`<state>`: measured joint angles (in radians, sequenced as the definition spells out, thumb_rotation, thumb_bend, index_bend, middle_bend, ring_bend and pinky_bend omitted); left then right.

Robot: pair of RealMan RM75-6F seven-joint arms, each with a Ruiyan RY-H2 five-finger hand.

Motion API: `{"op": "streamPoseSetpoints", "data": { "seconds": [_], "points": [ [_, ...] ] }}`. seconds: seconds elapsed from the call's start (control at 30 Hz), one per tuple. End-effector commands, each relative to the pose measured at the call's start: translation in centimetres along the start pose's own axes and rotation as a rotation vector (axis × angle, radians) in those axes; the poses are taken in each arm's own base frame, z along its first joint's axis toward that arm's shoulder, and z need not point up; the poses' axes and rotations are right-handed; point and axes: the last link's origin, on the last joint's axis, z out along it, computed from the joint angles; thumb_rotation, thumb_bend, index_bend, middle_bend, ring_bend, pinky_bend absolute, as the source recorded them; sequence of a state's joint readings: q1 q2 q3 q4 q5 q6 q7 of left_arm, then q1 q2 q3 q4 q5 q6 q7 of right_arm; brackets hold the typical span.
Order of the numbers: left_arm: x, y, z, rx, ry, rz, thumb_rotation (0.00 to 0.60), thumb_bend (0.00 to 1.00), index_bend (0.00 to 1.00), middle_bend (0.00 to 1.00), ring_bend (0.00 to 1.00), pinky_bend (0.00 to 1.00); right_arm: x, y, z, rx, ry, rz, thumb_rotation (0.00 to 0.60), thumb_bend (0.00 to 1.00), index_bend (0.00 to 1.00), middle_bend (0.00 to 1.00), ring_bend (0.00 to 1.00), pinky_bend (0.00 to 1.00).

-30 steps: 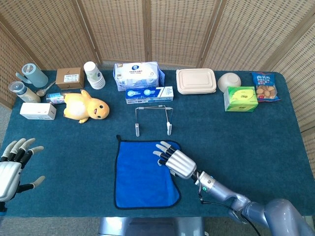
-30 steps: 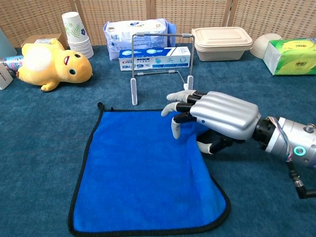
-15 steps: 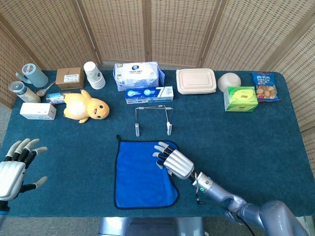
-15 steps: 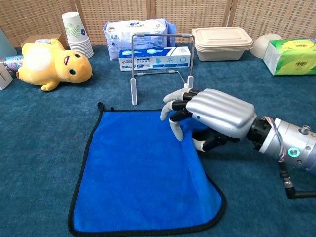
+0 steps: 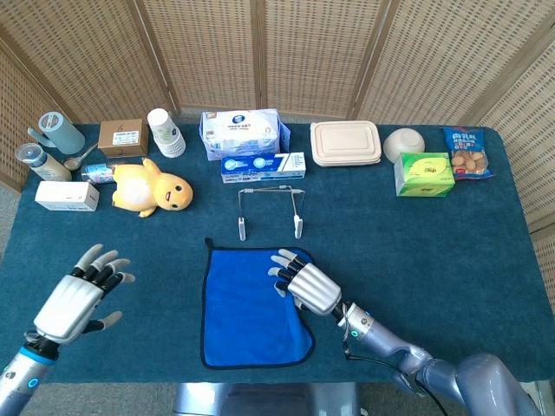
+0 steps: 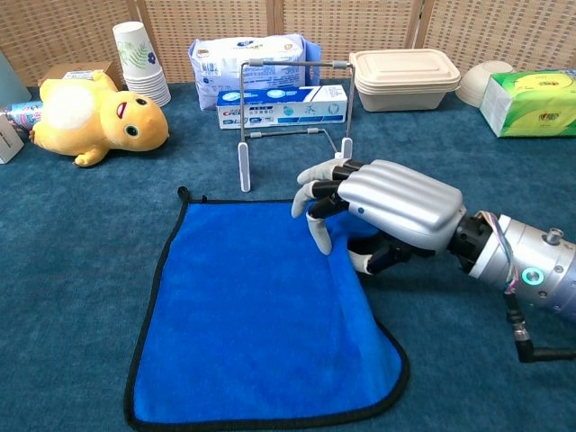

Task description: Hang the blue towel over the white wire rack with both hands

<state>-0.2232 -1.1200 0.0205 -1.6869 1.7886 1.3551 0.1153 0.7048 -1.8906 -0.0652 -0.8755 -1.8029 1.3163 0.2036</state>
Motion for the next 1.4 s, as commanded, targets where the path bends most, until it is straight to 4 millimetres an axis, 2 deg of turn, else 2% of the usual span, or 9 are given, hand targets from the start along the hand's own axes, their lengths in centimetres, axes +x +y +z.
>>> {"op": "streamPoseSetpoints", "data": {
  "seconds": [0.03,0.43,0.8,1.2,1.4],
  "points": [
    [-1.2,0.6,1.5,-0.076,-0.016,-0.008,0.6,0.26,0.35,0.25,0.17,0.03,0.0,0.0,-0.1,-0.003,0.001,0.001,0.6,0.41,0.66,0.31,0.15,0.15],
    [-5.2,2.5,4.3,-0.205,-0.035,-0.039,0.6,0.27,0.35,0.25,0.19,0.06,0.0,0.0,-0.4,-0.015,-0.007,0.011,0.6,0.41,0.66,0.31,0.15,0.16],
    [-7.8,3.9,6.8,-0.287,-0.062,-0.022,0.6,0.27,0.33,0.23,0.18,0.05,-0.1,-0.3,-0.4,-0.01,-0.005,0.024,0.6,0.41,0.66,0.31,0.15,0.16],
    [-9.1,4.5,8.9,-0.32,-0.083,0.014,0.6,0.27,0.3,0.19,0.15,0.03,-0.1,-0.3,-0.3,-0.015,-0.003,0.027,0.6,0.41,0.66,0.31,0.15,0.16],
    [-9.4,4.7,9.4,-0.336,-0.092,0.032,0.6,0.27,0.29,0.19,0.15,0.03,-0.1,-0.1,-0.5,-0.024,-0.005,0.027,0.6,0.41,0.66,0.31,0.15,0.16]
  ]
}}
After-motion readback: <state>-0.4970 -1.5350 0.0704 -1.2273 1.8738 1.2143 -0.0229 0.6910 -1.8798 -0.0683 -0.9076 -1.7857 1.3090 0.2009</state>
